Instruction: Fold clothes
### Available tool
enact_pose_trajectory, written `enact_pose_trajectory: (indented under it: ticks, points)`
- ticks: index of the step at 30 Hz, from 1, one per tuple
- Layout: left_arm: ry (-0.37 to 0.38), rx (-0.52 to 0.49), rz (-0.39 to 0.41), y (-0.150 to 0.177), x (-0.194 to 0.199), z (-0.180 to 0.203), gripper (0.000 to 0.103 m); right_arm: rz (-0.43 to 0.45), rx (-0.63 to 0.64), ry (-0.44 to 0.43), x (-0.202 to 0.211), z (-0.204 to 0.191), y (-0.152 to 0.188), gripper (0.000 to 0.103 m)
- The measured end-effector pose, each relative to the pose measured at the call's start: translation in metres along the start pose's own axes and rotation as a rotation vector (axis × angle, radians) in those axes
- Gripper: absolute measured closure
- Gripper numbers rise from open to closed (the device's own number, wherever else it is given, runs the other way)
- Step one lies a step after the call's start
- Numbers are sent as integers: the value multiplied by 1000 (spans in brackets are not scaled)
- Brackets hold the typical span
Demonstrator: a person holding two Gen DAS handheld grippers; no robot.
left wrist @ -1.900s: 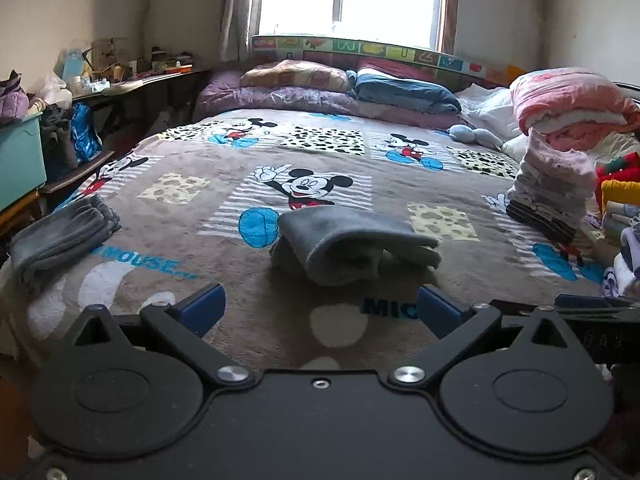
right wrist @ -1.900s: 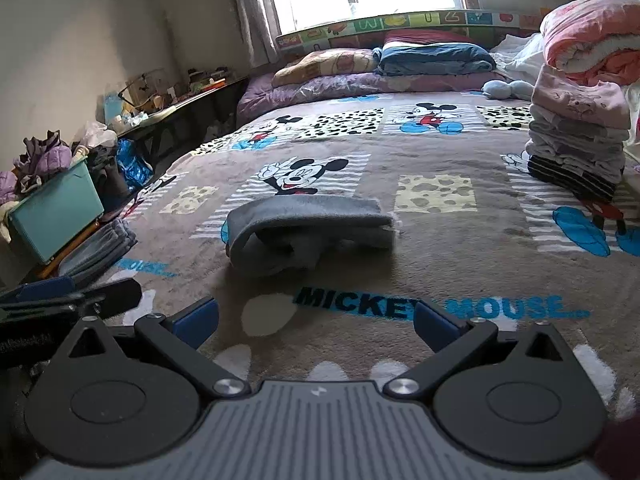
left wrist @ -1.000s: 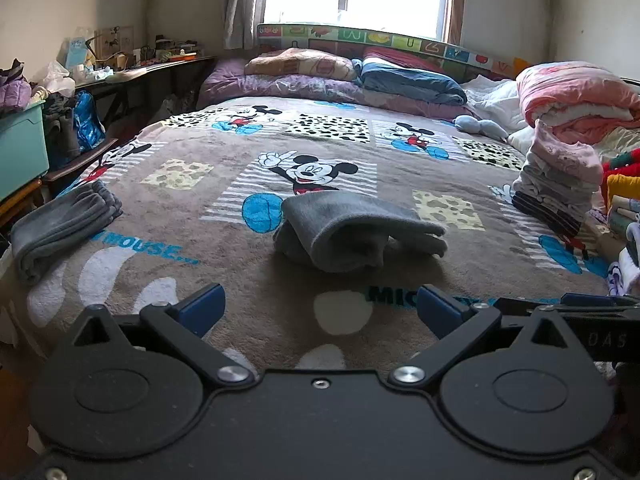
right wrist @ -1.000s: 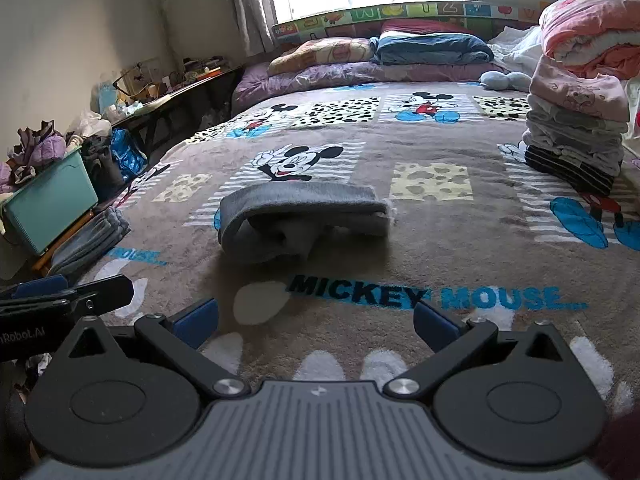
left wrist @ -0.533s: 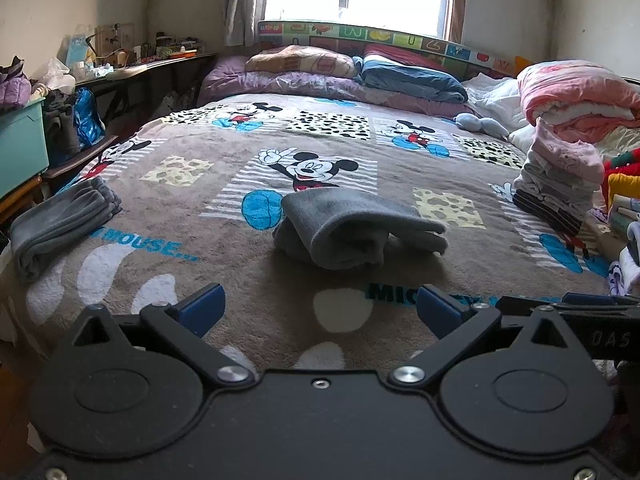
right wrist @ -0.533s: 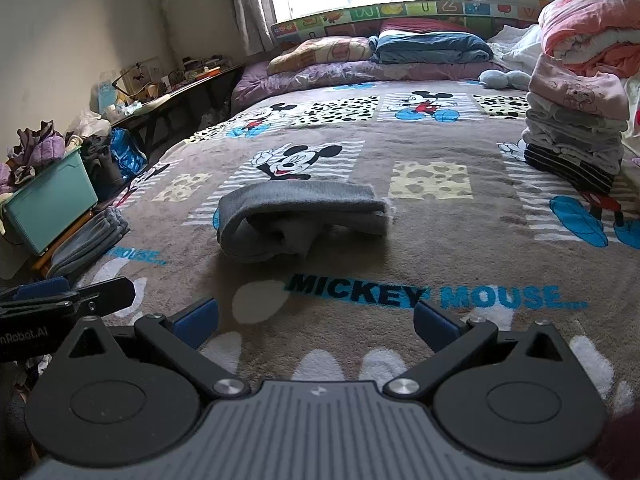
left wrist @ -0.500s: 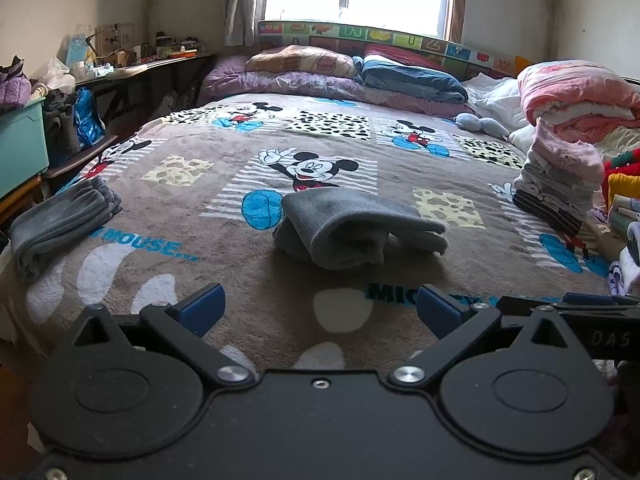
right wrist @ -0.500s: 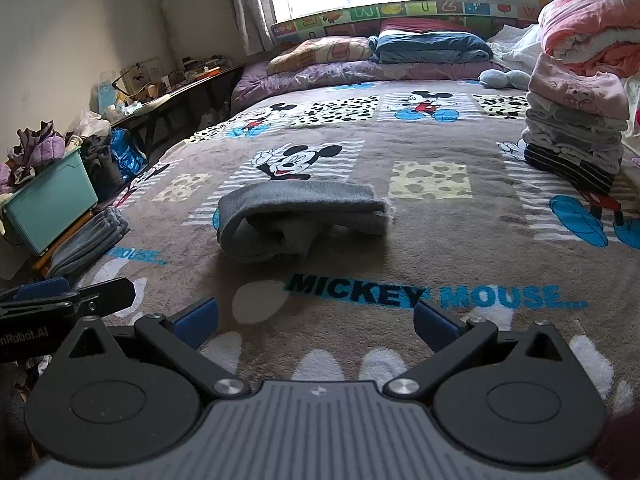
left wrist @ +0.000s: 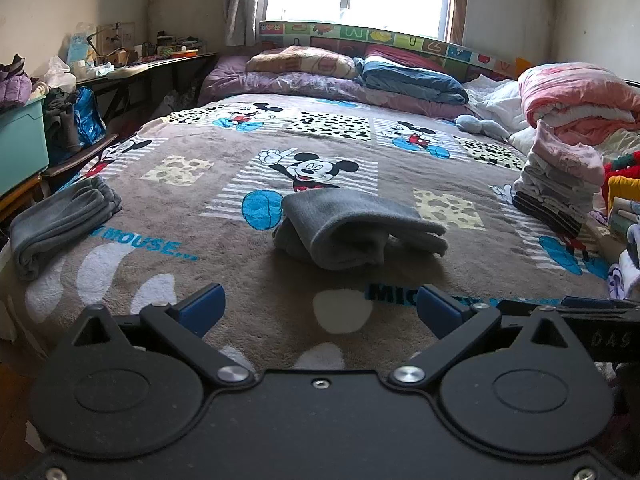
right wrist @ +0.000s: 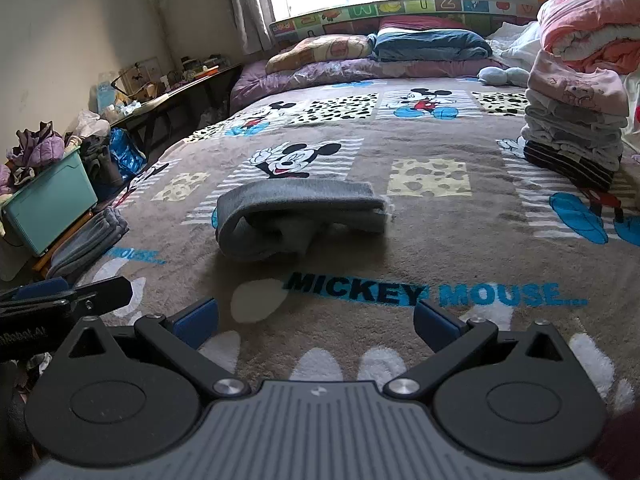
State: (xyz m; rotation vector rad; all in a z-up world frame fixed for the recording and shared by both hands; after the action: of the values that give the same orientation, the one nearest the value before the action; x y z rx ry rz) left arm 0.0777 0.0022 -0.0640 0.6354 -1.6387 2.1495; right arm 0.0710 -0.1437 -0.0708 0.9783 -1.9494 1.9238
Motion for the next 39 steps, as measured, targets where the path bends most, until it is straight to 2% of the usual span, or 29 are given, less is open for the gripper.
enact_pose_trajectory:
  ticks: [15,24,34,39]
  points:
    - [-13,-1,-25,4,-14,3,0,-16,-14,-17,-9,2,2,0]
    - [-7,-19,-47,0,-43,11,0,-23,-84,-133,-30,23,9,0]
    - [16,-173,0,-11,-97,40,0,14,-122,-172,-64,72,10,0]
    - [13,-267,-65,-11,-128,60,0,26,-164,-176,-86,97,19,0]
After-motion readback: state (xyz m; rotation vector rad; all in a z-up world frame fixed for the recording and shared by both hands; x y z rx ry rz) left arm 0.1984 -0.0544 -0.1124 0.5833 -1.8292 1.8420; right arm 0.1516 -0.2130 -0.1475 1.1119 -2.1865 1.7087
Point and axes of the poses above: each gripper's, at about its wrist camera, not at the fingertips, and x roughly against the way its jaws point, z to its right, y to its underside, the point moved 9 cm from there along -x, roughly the way its jaws point, and after that the axes turned 11 degrees about x, right-handed, at the moved point
